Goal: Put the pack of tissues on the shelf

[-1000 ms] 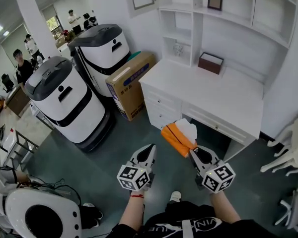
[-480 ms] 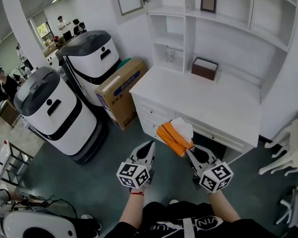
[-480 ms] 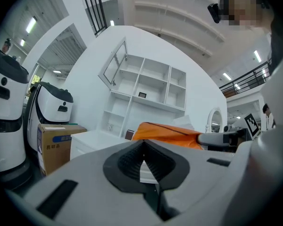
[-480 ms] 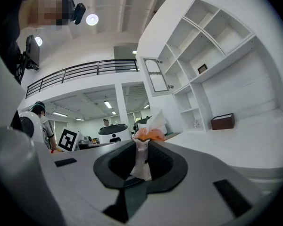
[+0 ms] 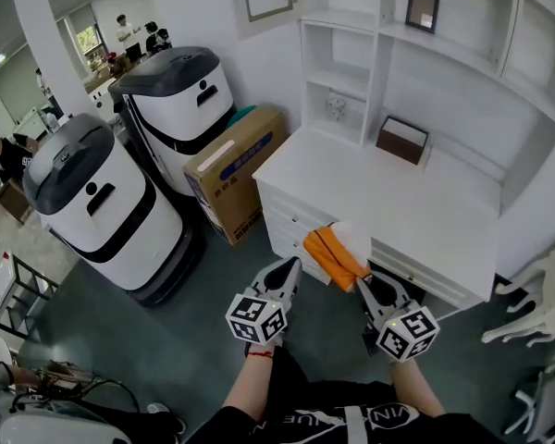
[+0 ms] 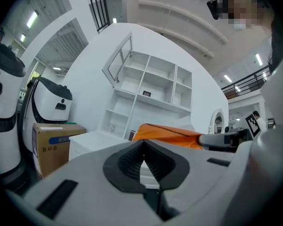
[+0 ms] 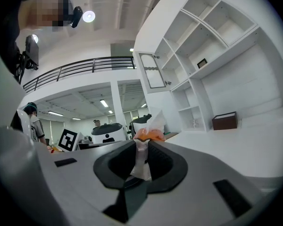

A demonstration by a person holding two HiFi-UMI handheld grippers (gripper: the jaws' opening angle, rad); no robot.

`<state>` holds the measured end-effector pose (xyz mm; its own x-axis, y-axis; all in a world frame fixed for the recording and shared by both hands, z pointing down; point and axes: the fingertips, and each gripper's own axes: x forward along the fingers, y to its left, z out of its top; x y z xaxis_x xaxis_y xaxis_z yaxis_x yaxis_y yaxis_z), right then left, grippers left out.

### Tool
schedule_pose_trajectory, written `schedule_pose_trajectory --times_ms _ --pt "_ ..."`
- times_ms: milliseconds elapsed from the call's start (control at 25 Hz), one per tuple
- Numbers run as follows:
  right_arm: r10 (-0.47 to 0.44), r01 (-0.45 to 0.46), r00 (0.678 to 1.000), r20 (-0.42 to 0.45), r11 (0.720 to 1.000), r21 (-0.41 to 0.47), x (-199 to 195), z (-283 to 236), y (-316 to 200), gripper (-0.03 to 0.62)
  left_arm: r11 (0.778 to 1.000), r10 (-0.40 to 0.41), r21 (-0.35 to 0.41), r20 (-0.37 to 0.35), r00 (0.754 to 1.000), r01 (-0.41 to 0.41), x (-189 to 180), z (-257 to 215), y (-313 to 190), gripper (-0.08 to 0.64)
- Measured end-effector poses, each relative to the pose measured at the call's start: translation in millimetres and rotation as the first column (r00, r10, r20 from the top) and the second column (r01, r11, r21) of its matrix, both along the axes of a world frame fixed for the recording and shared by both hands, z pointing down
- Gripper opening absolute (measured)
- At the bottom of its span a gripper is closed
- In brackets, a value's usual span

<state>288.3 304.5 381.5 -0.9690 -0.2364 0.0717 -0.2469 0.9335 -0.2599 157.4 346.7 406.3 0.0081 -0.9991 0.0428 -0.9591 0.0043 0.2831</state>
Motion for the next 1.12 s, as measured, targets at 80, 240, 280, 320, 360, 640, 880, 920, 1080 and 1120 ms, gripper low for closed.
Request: schedule_pose_trajectory --times_ms 80,240,280,320,360,640,880,920,1080,1120 --pt "0.017 -0.017 1.000 -0.001 1.000 0.006 -20.6 -2.9 -13.8 0.050 1.000 0.021 0.007 0.006 1.000 -0.021 -21.0 -5.4 -17.1 0.003" --pt "0.044 -0.044 0.999 -0.006 0.999 0.016 -65.3 -8.6 -41.5 0.051 0.998 0.063 0.016 0.012 0.998 -0.063 -66.3 -13.9 -52.5 0.003" --pt "0.056 -0.056 0.998 -0.004 0.998 0.015 -76.2 -9.9 -48.2 0.050 0.997 0.075 0.014 0.011 0.997 -0.076 -77.3 -14.5 -60.5 0.003" --pt "0.068 -0.068 0.998 -0.001 0.998 0.015 -87.1 -11.4 -54.7 0.049 0.996 0.089 0.012 0.011 0.996 -0.089 -87.9 -15.0 -68.4 0.003" --pt "0.080 -0.080 0.997 0.000 0.997 0.015 -98.2 -12.9 -61.0 0.050 0.995 0.103 0.010 0.011 0.995 -0.103 -98.2 -15.7 -76.0 0.003" --pt "0.141 -0.141 0.990 -0.022 0.990 0.005 -163.4 -6.7 -92.8 0.051 0.984 0.177 -0.005 0.001 0.984 -0.177 -161.6 -10.6 -120.0 0.003" --pt "0.202 -0.203 0.979 -0.038 0.979 0.001 -202.9 -0.7 -115.3 0.051 0.971 0.237 -0.012 -0.018 0.971 -0.238 -201.7 -1.9 -146.8 0.003" --pt "0.213 -0.213 0.976 -0.042 0.977 0.002 -208.4 0.4 -118.5 0.049 0.969 0.245 -0.015 -0.014 0.969 -0.245 -207.8 -0.6 -150.7 0.003" --pt "0.250 -0.251 0.967 -0.050 0.968 0.002 -225.1 6.2 -124.7 0.049 0.948 0.314 -0.100 0.144 0.938 -0.302 -213.5 10.3 -161.7 0.003" --pt "0.256 -0.257 0.965 -0.048 0.966 0.001 -228.1 7.4 -124.8 0.050 0.939 0.341 -0.114 0.176 0.924 -0.325 -210.9 12.3 -163.9 0.003"
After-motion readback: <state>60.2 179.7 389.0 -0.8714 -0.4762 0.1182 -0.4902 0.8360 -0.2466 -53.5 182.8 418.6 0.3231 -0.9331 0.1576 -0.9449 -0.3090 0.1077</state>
